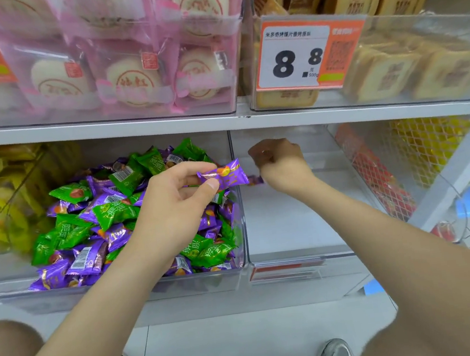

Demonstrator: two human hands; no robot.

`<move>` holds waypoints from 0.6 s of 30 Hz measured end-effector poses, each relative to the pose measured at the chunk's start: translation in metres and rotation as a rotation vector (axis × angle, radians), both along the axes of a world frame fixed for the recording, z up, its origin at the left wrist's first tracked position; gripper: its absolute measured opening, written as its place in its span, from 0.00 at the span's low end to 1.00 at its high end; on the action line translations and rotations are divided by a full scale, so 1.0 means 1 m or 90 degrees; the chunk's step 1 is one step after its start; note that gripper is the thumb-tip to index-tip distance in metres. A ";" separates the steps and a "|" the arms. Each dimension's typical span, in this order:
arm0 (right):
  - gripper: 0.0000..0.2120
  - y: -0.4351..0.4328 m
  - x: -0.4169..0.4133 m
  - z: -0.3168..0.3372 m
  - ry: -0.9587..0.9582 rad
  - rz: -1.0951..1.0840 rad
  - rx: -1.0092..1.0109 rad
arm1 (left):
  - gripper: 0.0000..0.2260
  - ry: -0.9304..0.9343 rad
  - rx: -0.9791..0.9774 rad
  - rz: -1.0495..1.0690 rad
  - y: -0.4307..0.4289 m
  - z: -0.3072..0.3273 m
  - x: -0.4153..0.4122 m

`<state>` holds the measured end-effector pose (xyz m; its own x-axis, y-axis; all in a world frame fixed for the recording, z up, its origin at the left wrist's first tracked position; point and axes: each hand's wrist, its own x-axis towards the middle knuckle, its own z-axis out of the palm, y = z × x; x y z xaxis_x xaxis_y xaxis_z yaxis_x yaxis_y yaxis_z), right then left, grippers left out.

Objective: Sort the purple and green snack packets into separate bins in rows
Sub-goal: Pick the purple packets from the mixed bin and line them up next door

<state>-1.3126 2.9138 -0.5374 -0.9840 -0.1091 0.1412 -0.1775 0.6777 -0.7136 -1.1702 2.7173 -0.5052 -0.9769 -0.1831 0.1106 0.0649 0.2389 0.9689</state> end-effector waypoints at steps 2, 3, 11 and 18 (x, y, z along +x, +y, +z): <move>0.13 0.002 0.031 0.018 -0.107 0.061 -0.245 | 0.08 0.008 0.008 -0.009 0.002 0.001 0.001; 0.13 0.006 0.046 0.026 -0.152 0.117 -0.327 | 0.09 0.012 0.012 -0.009 0.004 0.002 0.001; 0.12 0.030 0.081 0.045 -0.103 0.318 -0.277 | 0.11 0.059 -0.071 -0.028 0.019 0.000 0.005; 0.10 0.039 0.015 -0.002 -0.023 0.032 -0.092 | 0.18 0.015 -0.250 0.006 0.028 -0.009 0.005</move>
<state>-1.2978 2.9526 -0.5396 -0.9826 -0.1386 0.1236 -0.1806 0.5581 -0.8099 -1.1652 2.7457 -0.5138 -0.9718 -0.1312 0.1960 0.0818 0.5922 0.8016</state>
